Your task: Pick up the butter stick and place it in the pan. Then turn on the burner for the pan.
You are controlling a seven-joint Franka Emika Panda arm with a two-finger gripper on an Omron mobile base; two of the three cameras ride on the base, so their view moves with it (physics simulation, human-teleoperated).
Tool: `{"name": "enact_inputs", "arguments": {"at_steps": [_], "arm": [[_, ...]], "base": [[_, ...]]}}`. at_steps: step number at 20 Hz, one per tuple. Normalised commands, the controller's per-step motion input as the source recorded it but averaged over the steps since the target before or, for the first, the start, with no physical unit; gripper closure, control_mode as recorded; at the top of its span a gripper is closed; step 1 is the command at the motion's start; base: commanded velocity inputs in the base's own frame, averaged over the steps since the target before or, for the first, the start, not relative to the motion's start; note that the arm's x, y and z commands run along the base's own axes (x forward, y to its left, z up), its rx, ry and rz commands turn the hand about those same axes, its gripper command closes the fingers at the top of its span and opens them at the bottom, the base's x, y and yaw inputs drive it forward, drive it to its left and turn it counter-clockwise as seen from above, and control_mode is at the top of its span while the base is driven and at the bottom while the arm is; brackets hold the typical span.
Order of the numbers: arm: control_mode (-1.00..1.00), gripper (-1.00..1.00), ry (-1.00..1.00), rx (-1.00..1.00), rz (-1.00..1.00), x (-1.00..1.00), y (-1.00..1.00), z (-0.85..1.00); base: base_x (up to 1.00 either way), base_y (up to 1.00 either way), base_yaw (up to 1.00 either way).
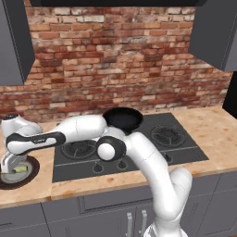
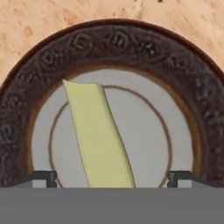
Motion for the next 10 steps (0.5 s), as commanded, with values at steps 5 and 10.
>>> {"name": "enact_inputs", "arguments": {"at_steps": [5, 10], "arm": [[-1.0, -1.0, 0.04, 0.0, 0.0, 0.07, 0.0, -0.16], [-1.0, -1.0, 0.04, -0.01, 0.0, 0.05, 0.03, -0.18]], "base": [[0.0, 0.0, 0.0], [0.0, 0.0, 0.0]]}}
